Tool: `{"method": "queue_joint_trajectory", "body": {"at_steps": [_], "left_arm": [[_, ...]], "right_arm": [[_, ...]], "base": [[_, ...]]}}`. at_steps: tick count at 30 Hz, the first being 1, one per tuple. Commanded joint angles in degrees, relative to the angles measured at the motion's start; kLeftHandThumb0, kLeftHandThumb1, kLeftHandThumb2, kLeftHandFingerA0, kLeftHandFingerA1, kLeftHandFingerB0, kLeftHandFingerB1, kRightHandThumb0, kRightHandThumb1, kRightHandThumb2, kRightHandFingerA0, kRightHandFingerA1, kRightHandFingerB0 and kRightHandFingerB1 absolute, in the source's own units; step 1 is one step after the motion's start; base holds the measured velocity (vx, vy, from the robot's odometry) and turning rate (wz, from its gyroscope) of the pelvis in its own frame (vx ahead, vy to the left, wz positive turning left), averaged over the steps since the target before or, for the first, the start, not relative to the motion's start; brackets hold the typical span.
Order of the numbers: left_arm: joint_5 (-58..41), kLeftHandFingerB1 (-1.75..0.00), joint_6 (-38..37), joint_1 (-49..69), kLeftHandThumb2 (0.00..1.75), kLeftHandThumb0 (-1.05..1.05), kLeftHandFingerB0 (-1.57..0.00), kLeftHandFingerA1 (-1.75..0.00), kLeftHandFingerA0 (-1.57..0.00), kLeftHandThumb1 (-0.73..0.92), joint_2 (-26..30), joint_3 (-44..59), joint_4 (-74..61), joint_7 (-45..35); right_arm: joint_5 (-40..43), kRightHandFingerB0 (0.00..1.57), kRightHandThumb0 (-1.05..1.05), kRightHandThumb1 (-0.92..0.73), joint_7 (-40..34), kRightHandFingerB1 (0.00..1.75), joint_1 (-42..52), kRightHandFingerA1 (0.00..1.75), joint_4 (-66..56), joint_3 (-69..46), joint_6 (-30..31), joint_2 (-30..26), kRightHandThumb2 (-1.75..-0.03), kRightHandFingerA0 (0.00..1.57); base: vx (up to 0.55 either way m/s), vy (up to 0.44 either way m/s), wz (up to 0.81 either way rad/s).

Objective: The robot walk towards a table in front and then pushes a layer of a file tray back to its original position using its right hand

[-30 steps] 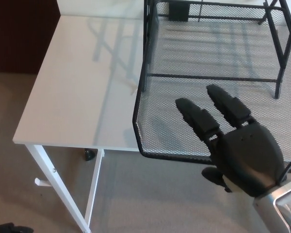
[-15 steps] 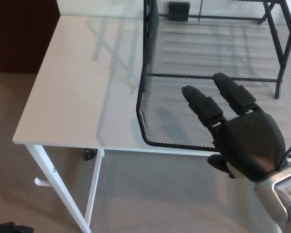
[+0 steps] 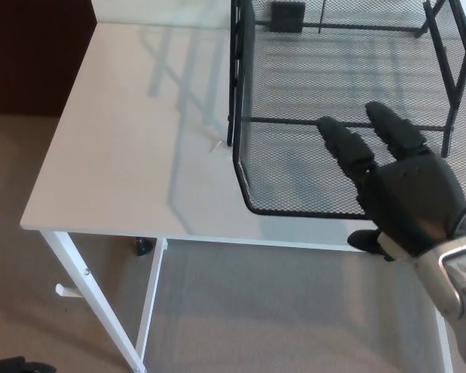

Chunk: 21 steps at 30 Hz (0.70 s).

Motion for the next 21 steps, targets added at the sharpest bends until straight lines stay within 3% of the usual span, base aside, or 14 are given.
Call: {"method": "queue_joint_trajectory", "body": {"at_steps": [1,2,3,5,6,7,9,10,17,18,21], "left_arm": [[0.8,-0.33,1.0,0.1,0.56,-0.48,-0.39,-0.37,-0.52,0.52,1.2,0.0,-0.1,0.4],[0.8,-0.33,1.0,0.1,0.56,-0.48,-0.39,-0.37,-0.52,0.52,1.2,0.0,-0.1,0.4],[0.8,-0.33,1.1,0.0,0.56,-0.47,-0.38,-0.37,-0.52,0.52,1.2,-0.1,0.0,0.3],[0.9,-0.33,1.2,-0.2,0.56,-0.47,-0.38,-0.37,-0.52,0.52,1.3,-0.1,0.2,0.2],[1.3,-0.33,1.5,-0.3,0.56,-0.48,-0.38,-0.37,-0.52,0.52,1.4,-0.4,-0.2,0.4],[1.3,-0.33,1.7,-0.3,0.56,-0.50,-0.38,-0.37,-0.52,0.52,1.5,-0.4,-0.3,0.3],[1.0,-0.33,2.1,-0.1,0.57,-0.50,-0.38,-0.36,-0.51,0.52,1.6,-0.4,-0.8,-0.2],[1.1,-0.33,1.7,-0.2,0.56,-0.49,-0.38,-0.37,-0.52,0.52,1.5,-0.5,-0.7,0.0],[1.0,-0.33,1.9,-0.3,0.57,-0.50,-0.38,-0.37,-0.52,0.52,1.6,-0.6,-1.0,0.1],[1.1,-0.33,2.0,-0.4,0.56,-0.49,-0.39,-0.37,-0.52,0.52,1.6,-0.7,-1.2,0.2],[0.9,-0.33,2.5,-0.6,0.56,-0.49,-0.39,-0.37,-0.52,0.52,1.6,-0.7,-1.6,0.0]], "right_arm": [[2.1,0.00,-0.68,-0.41,-1.3,0.08,-3.3,0.00,3.2,0.3,2.5,-0.9,-0.71,0.00],[2.2,0.00,-0.68,-0.41,-1.4,0.08,-3.4,0.00,3.3,0.4,2.5,-1.0,-0.71,0.00],[2.3,0.00,-0.58,-0.52,-1.2,0.06,-3.9,0.00,3.5,0.5,2.8,-0.9,-0.56,0.00],[2.6,0.00,-0.58,-0.52,-1.1,0.06,-4.7,0.00,3.7,0.7,3.2,-0.9,-0.56,0.00],[2.5,0.00,-0.59,-0.52,-1.2,0.04,-5.3,0.00,4.0,0.9,3.4,-1.0,-0.57,0.00],[2.2,0.00,-0.70,-0.41,-1.4,0.10,-6.0,0.03,4.5,1.2,3.6,-1.0,-0.76,0.00],[2.0,0.00,-0.67,-0.40,-2.3,0.15,-7.6,0.07,5.7,1.7,4.0,-0.6,-0.76,0.00],[2.0,0.00,-0.72,-0.42,-2.7,0.10,-8.7,0.00,6.4,2.1,4.6,-0.3,-0.75,0.00],[1.5,0.00,-0.73,-0.44,-2.4,0.08,-11.1,0.00,7.8,4.3,7.4,0.2,-0.76,0.00],[1.0,0.00,-0.63,-0.39,-2.5,0.14,-11.8,0.06,8.3,5.0,8.5,1.2,-0.75,0.00],[0.3,0.00,-0.63,-0.40,-2.0,0.11,-13.2,0.04,9.1,6.2,10.6,2.1,-0.74,0.00]], "base": [[0.00,0.000,0.00],[0.00,0.000,0.00],[0.00,0.000,0.00],[0.00,0.000,0.00],[0.00,0.000,0.00],[0.00,0.000,0.00],[0.00,0.000,0.00],[0.00,0.000,0.00],[0.00,0.000,0.00],[0.00,0.000,0.00],[0.00,0.000,0.00]]}}
